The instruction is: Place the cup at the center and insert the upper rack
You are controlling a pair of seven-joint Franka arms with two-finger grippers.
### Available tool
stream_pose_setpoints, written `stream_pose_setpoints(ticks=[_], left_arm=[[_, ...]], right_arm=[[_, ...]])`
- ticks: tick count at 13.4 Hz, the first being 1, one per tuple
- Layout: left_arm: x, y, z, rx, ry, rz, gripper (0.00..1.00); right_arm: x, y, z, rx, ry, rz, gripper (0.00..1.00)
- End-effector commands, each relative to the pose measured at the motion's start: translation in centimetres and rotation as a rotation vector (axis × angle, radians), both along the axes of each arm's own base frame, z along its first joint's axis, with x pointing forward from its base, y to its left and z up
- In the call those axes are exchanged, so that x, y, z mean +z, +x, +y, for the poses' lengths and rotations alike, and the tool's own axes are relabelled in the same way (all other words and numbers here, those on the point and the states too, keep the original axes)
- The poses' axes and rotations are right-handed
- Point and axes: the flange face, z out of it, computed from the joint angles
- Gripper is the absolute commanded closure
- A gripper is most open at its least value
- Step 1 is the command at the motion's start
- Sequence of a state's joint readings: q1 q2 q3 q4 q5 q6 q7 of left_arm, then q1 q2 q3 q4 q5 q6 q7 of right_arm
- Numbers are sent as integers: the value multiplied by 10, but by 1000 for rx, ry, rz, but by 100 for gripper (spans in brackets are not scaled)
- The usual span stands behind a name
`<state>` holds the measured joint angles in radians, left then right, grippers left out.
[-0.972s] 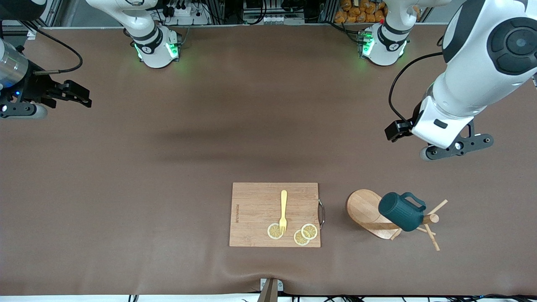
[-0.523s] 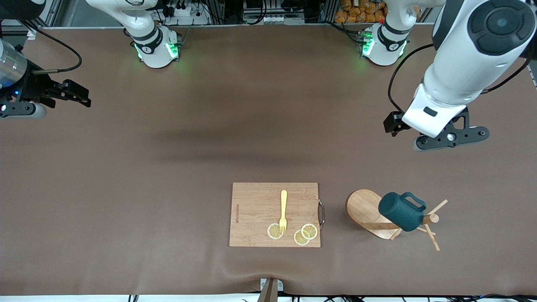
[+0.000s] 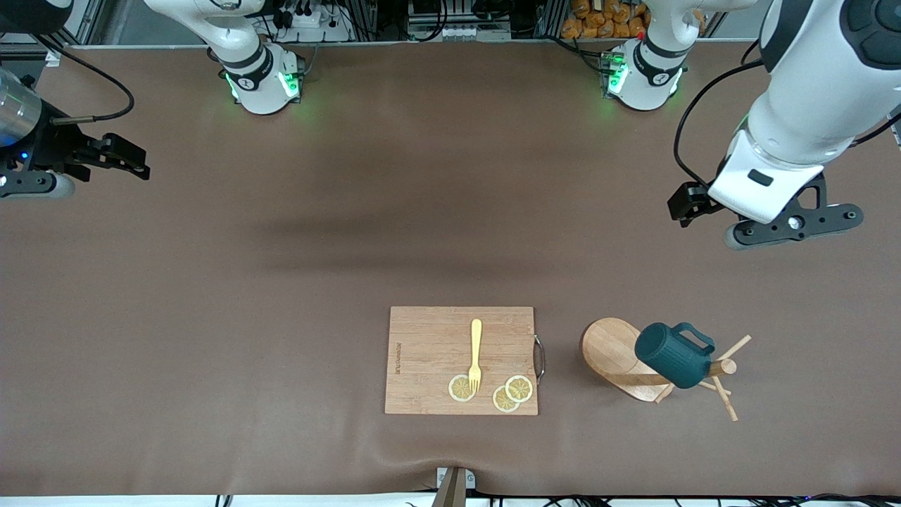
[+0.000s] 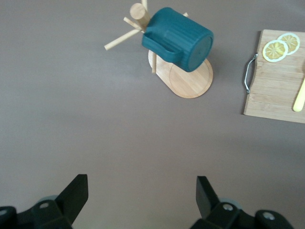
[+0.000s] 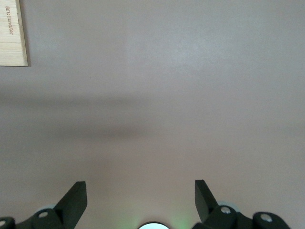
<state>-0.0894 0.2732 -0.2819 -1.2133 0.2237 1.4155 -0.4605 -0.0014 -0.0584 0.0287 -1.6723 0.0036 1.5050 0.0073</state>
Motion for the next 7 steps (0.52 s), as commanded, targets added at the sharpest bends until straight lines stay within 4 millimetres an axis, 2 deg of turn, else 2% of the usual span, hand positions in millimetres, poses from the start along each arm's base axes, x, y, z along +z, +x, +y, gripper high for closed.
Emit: stream_pose_setpoints(ticks=[1,2,6,7], left_arm=[[11,-6,29,22,-54,-1,0],[19,-12,33,11,-75,-14,0],[23,-13,86,-51,-105,-24,0],[25,-19,88,-64,-102,-21,0]], right_arm=[[7,-7,-6,6,-1,-8,0],[9,-8,-9,1,-1,-11,0],[9,-8,-14,-6,-3,-11,0],[9,-8,-14,-6,-5,-11,0]])
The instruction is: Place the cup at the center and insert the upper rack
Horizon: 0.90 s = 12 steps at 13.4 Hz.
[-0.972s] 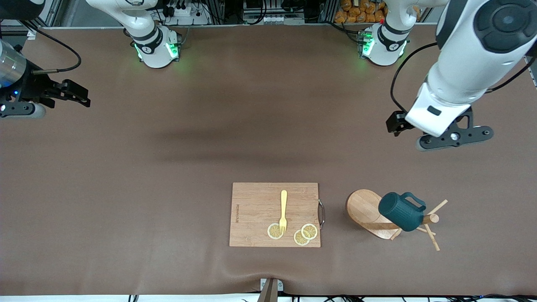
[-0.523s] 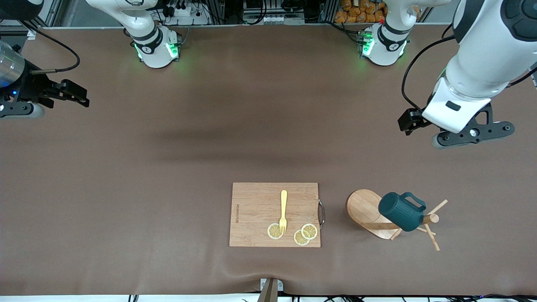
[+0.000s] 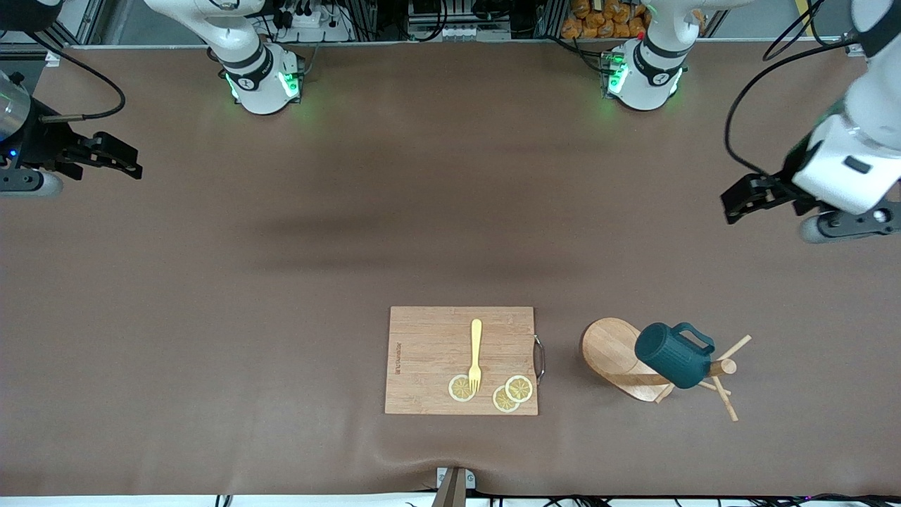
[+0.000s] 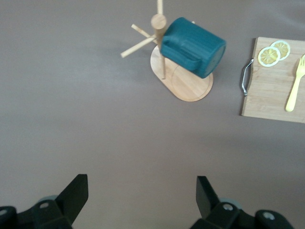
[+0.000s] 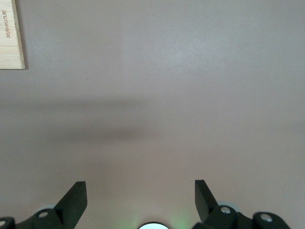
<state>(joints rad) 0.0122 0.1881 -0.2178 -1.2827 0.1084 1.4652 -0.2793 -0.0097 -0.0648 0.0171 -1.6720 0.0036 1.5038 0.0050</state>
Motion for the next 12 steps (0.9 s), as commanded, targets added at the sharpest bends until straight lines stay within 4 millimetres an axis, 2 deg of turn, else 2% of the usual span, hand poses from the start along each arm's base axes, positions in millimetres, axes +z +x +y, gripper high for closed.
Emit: stream_pose_setpoints(ticks=[1,2,4,5,7,9,12], left_arm=[[2,-22,14,-26,-3,1,0],[2,-27,25,-7,4,5,0],[-2,-37,29,-12,11,4,0],[-3,-37,38,-3,11,4,0],[-4,-41,39,-4,6,6,0],[-6,-48,53,5,-2,-19,0],[-11,-56,58,-31,-3,-49,0]], right_arm=[[6,-6,-4,12,-7,-7,0],[5,-7,-4,12,-7,-4,0],[5,-6,-4,12,-7,-4,0],[5,-6,-3,13,-7,-5,0],[6,-6,-1,16,-7,-7,0],[5,-6,-1,18,-7,-5,0],[8,-7,-1,16,-8,-10,0]])
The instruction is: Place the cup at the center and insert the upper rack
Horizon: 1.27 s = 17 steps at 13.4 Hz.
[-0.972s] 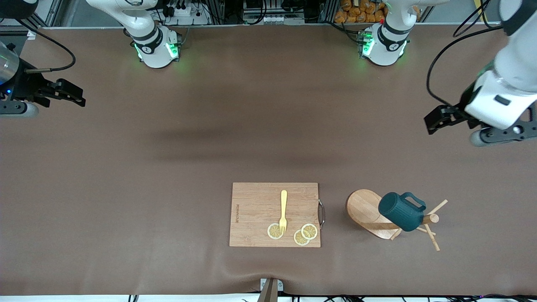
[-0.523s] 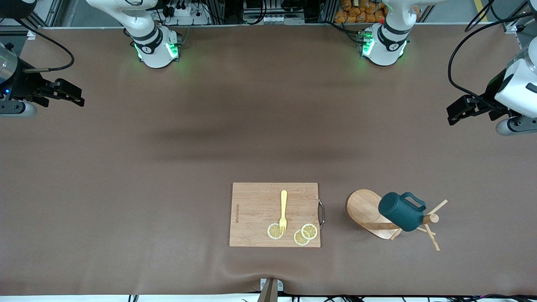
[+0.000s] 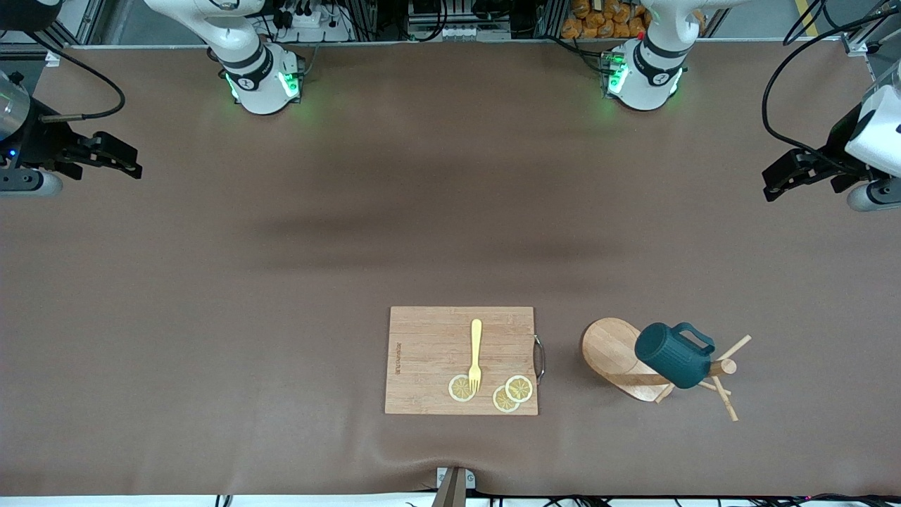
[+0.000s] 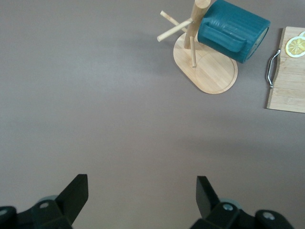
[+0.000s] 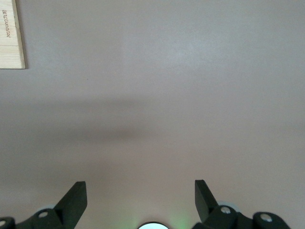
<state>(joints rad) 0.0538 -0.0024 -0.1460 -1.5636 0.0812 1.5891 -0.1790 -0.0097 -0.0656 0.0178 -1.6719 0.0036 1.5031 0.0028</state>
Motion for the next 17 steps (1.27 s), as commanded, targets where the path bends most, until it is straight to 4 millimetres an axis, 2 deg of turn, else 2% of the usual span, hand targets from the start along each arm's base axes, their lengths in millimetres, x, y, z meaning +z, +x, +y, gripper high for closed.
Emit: stream_pose_setpoints(ticks=[1,4,9,17], left_arm=[[3,-18,16,-26,-49,-30,0],[10,-18,22,-36,-57,-46,0],[13,-18,8,-63,-61,-58,0],[-13,-18,-5,-56,-64,63,0]], right_arm=[[7,-7,-2,13,-9,-10,0],[8,-7,-3,12,-9,-13,0],[8,-7,-2,13,-9,-14,0],[12,-9,-3,12,-9,-19,0]])
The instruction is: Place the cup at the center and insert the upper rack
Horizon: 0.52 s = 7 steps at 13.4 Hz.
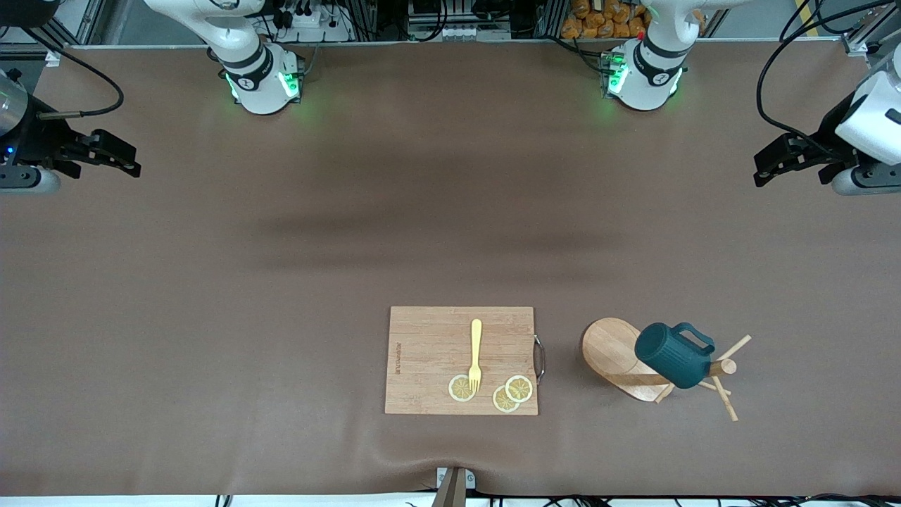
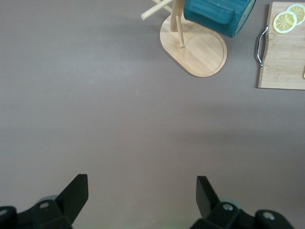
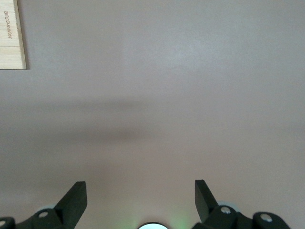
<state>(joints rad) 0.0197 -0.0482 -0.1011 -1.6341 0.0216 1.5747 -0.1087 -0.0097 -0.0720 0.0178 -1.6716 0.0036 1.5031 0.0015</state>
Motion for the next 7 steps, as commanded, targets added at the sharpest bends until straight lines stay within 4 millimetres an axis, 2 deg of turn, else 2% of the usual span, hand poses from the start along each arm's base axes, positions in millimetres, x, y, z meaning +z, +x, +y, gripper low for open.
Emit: stream_pose_setpoints(ticks=[1,7], left_arm=[[-3,0,-5,2,-13,16,0],[3,9,-8,-27,-18,-10,0]], right_arm=[[9,-8,-3,10,-10,-11,0],[9,-8,-3,12,-9,-11,0]])
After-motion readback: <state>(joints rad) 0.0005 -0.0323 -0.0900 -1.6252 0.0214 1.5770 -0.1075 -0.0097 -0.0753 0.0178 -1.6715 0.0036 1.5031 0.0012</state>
